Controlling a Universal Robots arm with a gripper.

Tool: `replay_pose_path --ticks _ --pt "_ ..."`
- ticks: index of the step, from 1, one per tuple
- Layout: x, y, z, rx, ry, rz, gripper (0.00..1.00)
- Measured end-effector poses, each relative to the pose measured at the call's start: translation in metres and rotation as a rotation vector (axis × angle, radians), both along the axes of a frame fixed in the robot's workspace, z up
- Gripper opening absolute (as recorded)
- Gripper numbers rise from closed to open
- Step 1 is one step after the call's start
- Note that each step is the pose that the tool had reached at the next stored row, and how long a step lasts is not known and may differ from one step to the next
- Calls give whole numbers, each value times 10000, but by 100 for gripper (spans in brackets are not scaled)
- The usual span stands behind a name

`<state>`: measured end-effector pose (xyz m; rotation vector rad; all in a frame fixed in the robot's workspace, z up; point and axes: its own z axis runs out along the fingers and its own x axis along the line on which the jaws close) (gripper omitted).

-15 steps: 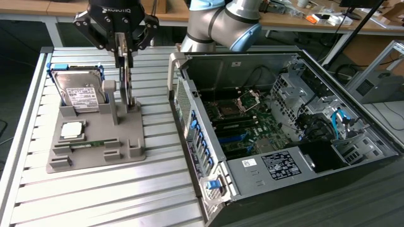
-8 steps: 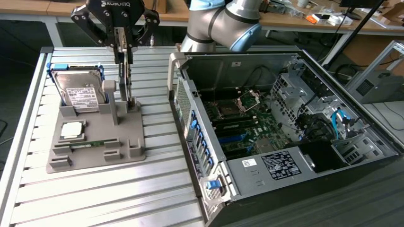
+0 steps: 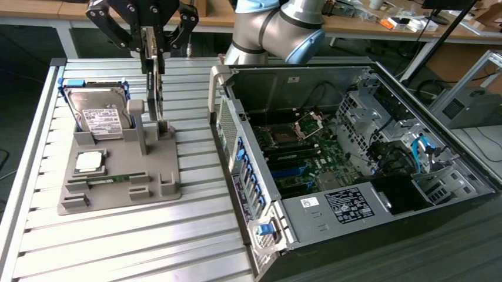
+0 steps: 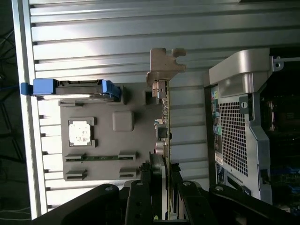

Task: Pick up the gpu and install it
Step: 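Pick up the gpu and move the gpu toward the slot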

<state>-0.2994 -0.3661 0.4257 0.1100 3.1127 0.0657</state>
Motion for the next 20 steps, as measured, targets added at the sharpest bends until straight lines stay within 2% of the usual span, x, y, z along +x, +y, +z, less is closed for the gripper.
replay_pose_path --ticks 4,12,20 --pt "0 0 39 2 0 0 27" --pt "0 0 40 2 0 0 27" --pt "65 -84 40 -5 2 -2 27"
